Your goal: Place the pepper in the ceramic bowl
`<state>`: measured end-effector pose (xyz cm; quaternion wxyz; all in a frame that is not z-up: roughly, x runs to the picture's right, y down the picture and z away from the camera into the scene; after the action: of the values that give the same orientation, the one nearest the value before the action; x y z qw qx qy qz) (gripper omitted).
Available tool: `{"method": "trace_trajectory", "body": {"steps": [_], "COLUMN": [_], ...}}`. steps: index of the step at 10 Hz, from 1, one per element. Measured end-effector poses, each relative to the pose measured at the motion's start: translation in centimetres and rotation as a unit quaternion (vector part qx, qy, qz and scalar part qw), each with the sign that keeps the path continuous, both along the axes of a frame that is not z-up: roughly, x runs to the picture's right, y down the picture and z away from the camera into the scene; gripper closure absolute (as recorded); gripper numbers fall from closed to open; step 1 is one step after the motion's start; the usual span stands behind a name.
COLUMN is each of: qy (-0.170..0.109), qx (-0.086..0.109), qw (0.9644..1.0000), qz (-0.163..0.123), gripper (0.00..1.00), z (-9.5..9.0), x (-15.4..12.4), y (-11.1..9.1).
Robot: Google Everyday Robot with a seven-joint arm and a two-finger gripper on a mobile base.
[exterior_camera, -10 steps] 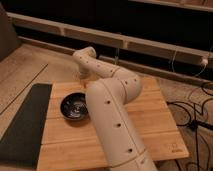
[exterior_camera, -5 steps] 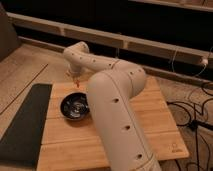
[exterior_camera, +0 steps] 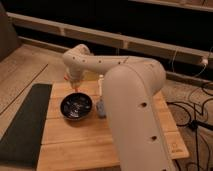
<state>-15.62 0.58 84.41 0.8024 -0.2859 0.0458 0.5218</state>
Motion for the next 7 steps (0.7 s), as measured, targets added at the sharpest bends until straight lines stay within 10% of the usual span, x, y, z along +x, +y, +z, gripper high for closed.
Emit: {"method": "trace_trajectory", "body": {"steps": [3,7], "qy": [0.035,0.032], "qx": [-0.05,-0.051], "qw": [0.9981,0.9982], "qz": [0.006,0.005], "gripper": [0.82,0.82], "z": [-1.5,-1.7], "x": [4.0,3.6], "y": [4.2,4.3]}}
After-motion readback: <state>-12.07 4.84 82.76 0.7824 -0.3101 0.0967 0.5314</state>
